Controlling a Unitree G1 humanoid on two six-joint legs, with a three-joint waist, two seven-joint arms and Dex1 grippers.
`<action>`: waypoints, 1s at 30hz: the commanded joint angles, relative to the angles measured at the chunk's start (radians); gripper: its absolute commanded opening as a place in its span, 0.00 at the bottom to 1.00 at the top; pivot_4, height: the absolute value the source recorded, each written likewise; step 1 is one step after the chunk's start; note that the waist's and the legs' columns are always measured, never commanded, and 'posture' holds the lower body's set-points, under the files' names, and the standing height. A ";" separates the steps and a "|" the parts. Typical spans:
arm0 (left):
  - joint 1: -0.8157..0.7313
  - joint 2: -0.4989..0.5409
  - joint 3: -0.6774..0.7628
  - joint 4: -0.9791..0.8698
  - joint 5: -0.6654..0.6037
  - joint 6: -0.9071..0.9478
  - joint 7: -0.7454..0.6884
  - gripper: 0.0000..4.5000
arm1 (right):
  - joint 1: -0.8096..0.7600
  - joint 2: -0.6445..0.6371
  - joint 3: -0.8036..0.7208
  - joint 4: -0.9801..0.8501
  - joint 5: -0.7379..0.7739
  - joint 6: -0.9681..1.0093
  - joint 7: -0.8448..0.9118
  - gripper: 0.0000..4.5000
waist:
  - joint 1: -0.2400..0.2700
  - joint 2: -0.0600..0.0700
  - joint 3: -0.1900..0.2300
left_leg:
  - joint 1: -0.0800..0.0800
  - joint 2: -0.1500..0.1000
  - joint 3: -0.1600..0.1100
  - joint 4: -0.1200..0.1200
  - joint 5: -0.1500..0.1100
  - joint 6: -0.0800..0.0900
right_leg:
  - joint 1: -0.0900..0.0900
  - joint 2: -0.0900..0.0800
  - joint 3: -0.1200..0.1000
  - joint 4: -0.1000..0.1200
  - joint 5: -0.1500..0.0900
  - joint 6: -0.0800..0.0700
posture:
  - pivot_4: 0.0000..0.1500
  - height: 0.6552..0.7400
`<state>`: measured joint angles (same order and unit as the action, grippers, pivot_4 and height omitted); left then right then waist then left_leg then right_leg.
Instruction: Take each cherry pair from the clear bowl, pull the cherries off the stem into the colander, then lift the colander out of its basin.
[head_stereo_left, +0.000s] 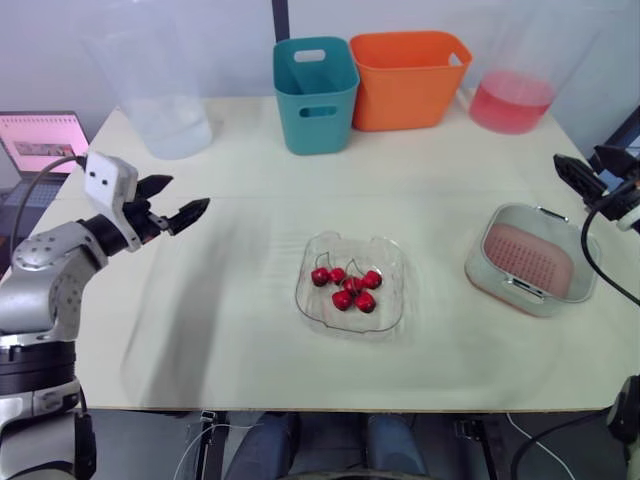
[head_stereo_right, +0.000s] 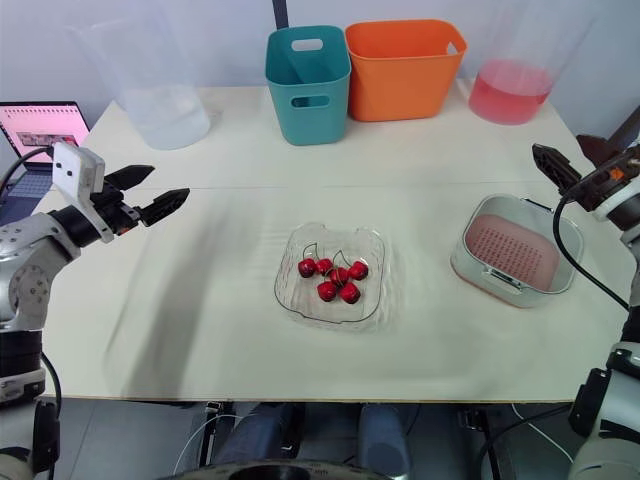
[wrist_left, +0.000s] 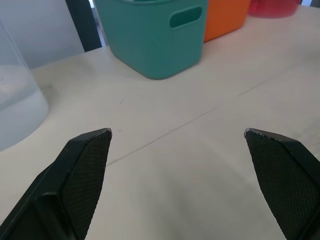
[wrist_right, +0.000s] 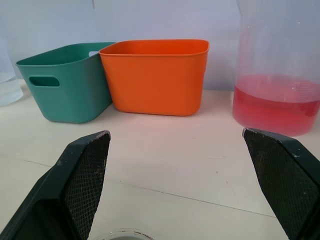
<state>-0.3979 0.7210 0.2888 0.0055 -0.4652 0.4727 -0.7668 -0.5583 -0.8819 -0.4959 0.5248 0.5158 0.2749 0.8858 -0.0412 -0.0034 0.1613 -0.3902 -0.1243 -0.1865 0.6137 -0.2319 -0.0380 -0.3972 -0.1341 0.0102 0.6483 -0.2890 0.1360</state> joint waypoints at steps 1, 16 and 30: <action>-0.020 0.018 0.017 -0.005 0.002 -0.022 -0.004 1.00 | -0.016 -0.011 -0.011 -0.028 -0.003 -0.030 -0.005 1.00 | 0.000 0.000 0.000 | 0.000 0.000 0.000 0.000 0.000 0.000 | 0.000 0.000 0.000 0.000 0.000 0.000 | 1.00 1.00; -0.045 0.050 0.030 -0.076 -0.079 0.084 -0.039 1.00 | -0.100 -0.076 0.069 -0.230 0.088 0.395 -0.095 1.00 | -0.002 0.000 0.000 | 0.000 0.000 0.000 0.000 0.000 0.000 | -0.002 0.000 0.003 0.001 0.000 0.000 | 1.00 1.00; 0.163 0.328 -0.046 -0.496 -0.300 0.371 -0.293 1.00 | -0.328 -0.012 0.684 -0.914 0.212 1.052 -0.074 1.00 | 0.011 -0.001 0.001 | -0.002 0.002 0.003 0.000 -0.005 0.008 | -0.006 0.001 0.007 0.001 0.001 -0.001 | 1.00 1.00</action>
<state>-0.2331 1.0331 0.2245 -0.4566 -0.7535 0.8429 -1.0626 -0.8459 -0.9017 0.1639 -0.3529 0.7162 1.2578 0.8294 -0.0304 -0.0046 0.1618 -0.3922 -0.1226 -0.1835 0.6134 -0.2370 -0.0302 -0.4036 -0.1335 0.0171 0.6488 -0.2879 0.1351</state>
